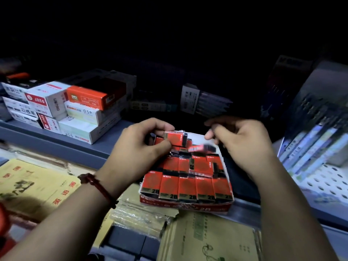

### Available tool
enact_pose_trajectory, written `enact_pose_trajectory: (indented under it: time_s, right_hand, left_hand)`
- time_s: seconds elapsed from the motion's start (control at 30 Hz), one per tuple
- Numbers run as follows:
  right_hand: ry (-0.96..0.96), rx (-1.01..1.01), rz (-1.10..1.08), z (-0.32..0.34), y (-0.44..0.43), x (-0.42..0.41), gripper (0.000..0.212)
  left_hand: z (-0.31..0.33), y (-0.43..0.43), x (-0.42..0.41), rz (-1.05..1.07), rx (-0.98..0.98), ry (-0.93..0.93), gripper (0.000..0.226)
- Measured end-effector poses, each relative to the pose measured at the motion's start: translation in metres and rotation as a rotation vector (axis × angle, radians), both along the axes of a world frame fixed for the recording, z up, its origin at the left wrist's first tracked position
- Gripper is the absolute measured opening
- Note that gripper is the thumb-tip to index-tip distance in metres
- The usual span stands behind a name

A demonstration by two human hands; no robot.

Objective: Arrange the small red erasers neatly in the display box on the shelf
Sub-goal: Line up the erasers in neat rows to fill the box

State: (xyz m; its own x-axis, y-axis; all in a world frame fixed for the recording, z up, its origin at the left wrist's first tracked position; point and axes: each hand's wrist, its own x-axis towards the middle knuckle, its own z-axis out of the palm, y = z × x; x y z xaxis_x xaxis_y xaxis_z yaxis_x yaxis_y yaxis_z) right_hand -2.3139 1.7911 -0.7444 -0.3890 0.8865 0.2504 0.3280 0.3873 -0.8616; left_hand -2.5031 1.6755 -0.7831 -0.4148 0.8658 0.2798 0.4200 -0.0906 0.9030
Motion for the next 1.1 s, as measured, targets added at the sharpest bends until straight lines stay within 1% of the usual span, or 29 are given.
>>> enact_pose_trajectory:
  time_s: [0.13,0.23,0.37,0.5,0.57,0.7,0.73,0.8,0.87,0.9,0.93,0.97,1.03,1.1]
  right_hand:
    - [-0.138,0.011,0.087,-0.003,-0.003,-0.005,0.02]
    - [-0.196,0.008,0.132,0.004,-0.007,-0.003,0.017]
    - [-0.336,0.025,0.239,0.015,-0.015,0.004,0.016]
    - [-0.344,-0.042,0.354,0.019,-0.017,0.01,0.016]
    - [-0.352,-0.044,0.394,0.021,-0.017,0.012,0.013]
    - [-0.33,-0.021,0.329,0.015,-0.013,0.01,0.014]
    - [-0.307,-0.005,0.298,0.013,-0.012,0.008,0.011]
    - [-0.227,0.026,0.211,0.011,-0.009,0.006,0.005]
    - [-0.193,0.062,0.092,0.011,-0.004,0.008,0.013]
    - [-0.197,0.082,0.054,0.011,-0.001,0.01,0.012]
    - [-0.203,0.087,0.04,0.012,-0.001,0.012,0.008]
    - [-0.22,0.086,0.047,0.013,0.001,0.015,0.009]
    - [-0.245,0.063,0.062,0.013,0.003,0.017,0.017]
    - [-0.249,0.054,0.063,0.013,0.003,0.018,0.015]
  left_hand:
    - [-0.003,0.002,0.0,0.003,0.011,0.004,0.023]
    - [-0.003,0.002,-0.001,-0.012,0.012,-0.015,0.022]
    - [-0.002,0.003,-0.001,-0.017,0.01,-0.017,0.022]
    - [-0.002,0.002,0.0,-0.016,0.005,-0.033,0.021]
    - [-0.002,0.001,0.0,-0.018,0.009,-0.029,0.02]
    - [-0.002,0.001,0.001,-0.022,0.022,-0.033,0.02]
    - [-0.002,0.001,0.001,-0.024,0.026,-0.036,0.02]
    - [-0.002,0.001,0.001,-0.021,0.028,-0.039,0.022]
    - [-0.003,0.002,0.0,-0.007,0.031,-0.048,0.024]
    - [-0.003,0.002,0.0,-0.002,0.033,-0.048,0.026]
    - [-0.004,0.002,-0.001,-0.003,0.031,-0.046,0.027]
    - [-0.004,0.002,-0.002,-0.006,0.03,-0.041,0.027]
    - [-0.005,0.003,-0.003,-0.017,0.031,-0.041,0.025]
    - [-0.006,0.004,-0.004,-0.029,0.033,-0.043,0.024]
